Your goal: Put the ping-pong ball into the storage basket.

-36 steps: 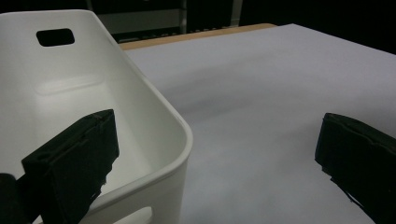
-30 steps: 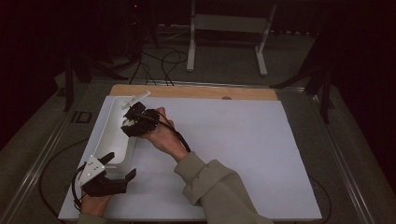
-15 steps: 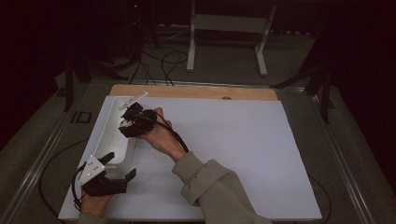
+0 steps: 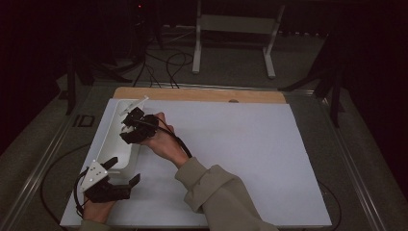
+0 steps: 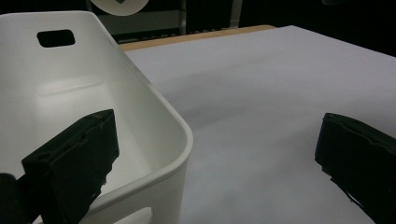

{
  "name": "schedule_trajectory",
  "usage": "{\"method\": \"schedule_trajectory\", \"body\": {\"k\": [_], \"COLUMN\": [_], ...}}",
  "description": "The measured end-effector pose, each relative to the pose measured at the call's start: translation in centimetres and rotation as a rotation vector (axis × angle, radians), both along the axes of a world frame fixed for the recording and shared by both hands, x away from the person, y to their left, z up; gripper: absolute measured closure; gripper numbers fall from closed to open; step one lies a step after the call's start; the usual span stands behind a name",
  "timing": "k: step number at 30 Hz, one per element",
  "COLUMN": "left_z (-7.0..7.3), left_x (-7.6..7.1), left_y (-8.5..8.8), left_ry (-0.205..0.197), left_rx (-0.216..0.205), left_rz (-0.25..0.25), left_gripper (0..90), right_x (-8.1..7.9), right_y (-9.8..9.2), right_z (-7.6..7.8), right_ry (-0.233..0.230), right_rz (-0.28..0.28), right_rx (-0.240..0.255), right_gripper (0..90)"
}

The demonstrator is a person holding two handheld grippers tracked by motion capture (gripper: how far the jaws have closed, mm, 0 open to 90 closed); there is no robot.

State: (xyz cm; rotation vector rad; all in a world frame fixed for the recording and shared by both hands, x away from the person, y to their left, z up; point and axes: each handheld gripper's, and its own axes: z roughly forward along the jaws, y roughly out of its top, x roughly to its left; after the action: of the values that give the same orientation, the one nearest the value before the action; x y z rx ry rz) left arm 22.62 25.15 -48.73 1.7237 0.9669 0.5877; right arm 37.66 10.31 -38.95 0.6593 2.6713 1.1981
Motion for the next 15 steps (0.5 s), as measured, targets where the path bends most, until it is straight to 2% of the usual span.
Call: {"method": "schedule_trajectory", "body": {"k": [15], "left_z": [0.01], "left_x": [0.0], "left_y": [0.03], "left_ry": [0.0], "left_rx": [-0.001], "left_rz": [-0.001], "left_gripper": [0.1], "right_x": [-0.19], "right_y": [0.92], "right_z": [-0.35], "right_ry": [0.011], "right_rz": [0.012], "right_rx": [-0.014], "right_gripper": [50.6]}}
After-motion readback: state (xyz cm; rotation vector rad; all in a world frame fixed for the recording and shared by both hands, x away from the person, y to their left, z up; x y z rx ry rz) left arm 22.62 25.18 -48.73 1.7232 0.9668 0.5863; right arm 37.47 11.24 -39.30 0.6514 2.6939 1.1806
